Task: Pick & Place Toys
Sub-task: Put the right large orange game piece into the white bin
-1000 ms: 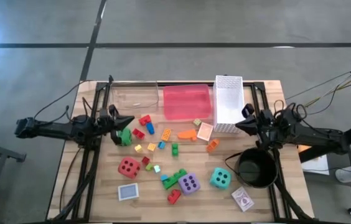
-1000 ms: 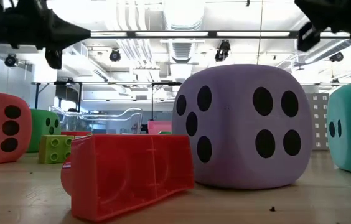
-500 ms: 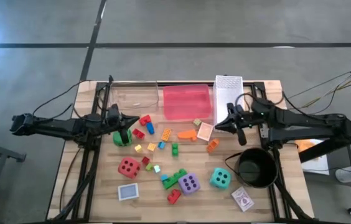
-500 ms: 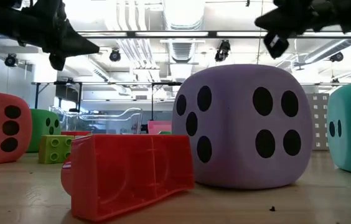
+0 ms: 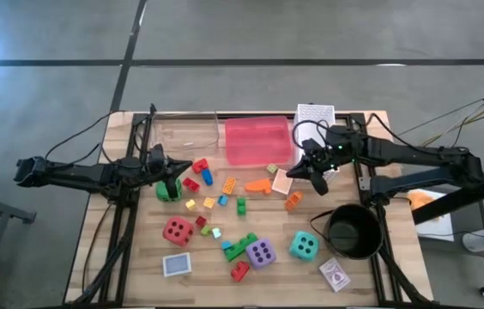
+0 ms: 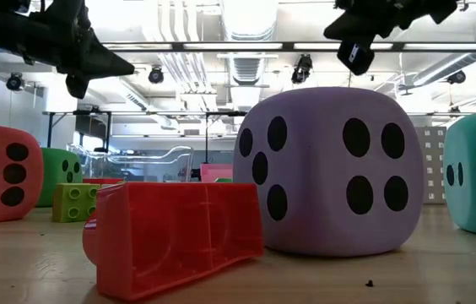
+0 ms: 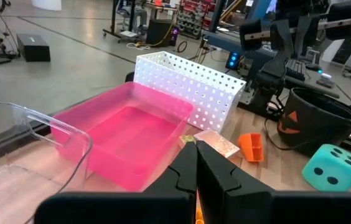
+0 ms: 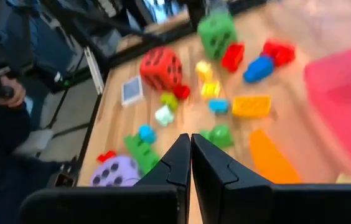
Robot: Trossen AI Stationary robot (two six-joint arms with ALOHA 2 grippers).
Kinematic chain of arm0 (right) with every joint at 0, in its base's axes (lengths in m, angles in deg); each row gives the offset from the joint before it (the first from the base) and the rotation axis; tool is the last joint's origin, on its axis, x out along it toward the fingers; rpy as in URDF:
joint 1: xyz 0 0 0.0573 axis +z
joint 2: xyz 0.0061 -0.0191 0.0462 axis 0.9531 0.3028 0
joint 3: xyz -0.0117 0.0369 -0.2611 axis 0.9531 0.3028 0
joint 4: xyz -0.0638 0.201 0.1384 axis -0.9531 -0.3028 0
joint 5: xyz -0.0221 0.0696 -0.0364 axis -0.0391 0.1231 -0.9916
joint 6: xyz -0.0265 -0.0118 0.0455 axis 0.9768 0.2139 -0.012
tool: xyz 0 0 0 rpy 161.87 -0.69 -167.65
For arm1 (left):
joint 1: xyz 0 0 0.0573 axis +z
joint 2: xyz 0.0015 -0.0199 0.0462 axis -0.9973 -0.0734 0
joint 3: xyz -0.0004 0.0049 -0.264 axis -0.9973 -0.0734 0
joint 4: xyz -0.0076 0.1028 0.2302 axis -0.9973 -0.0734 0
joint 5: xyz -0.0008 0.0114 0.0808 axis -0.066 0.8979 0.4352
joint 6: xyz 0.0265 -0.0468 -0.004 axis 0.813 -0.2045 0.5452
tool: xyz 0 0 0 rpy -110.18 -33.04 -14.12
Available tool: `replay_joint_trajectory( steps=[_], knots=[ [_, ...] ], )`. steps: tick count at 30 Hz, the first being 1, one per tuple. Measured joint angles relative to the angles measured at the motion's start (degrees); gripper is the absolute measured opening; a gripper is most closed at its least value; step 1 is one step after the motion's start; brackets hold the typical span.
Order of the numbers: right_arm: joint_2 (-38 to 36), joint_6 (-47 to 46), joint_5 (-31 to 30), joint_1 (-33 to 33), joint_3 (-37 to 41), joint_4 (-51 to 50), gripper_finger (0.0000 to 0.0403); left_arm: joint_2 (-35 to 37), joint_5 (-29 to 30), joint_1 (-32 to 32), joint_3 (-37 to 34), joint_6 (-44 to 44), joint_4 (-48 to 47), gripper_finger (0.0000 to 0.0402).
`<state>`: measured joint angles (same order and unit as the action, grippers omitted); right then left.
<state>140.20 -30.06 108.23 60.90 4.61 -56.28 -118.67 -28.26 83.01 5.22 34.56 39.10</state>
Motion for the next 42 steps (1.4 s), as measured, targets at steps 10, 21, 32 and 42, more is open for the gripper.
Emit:
replay_joint_trajectory(
  steps=[10,21,32,42],
  knots=[
    [10.8,-4.0,14.8,0.3,-6.5,3.2,0.0011,0.0,0.0,0.0,0.0,0.0,0.0,0.0004],
    [19.6,1.2,2.0,0.8,-21.1,-14.1,0.0011,0.0,0.0,0.0,-0.1,0.0,0.0,0.0004],
    [23.7,-3.9,-2.0,3.7,-22.8,-20.3,0.0102,0.0,0.0,0.0,-0.1,-1.6,-0.1,0.0004],
    [23.7,-6.1,-8.6,5.2,-21.8,-20.0,0.0152,0.0,0.0,0.0,-0.1,-1.6,0.0,0.0004]
  ],
)
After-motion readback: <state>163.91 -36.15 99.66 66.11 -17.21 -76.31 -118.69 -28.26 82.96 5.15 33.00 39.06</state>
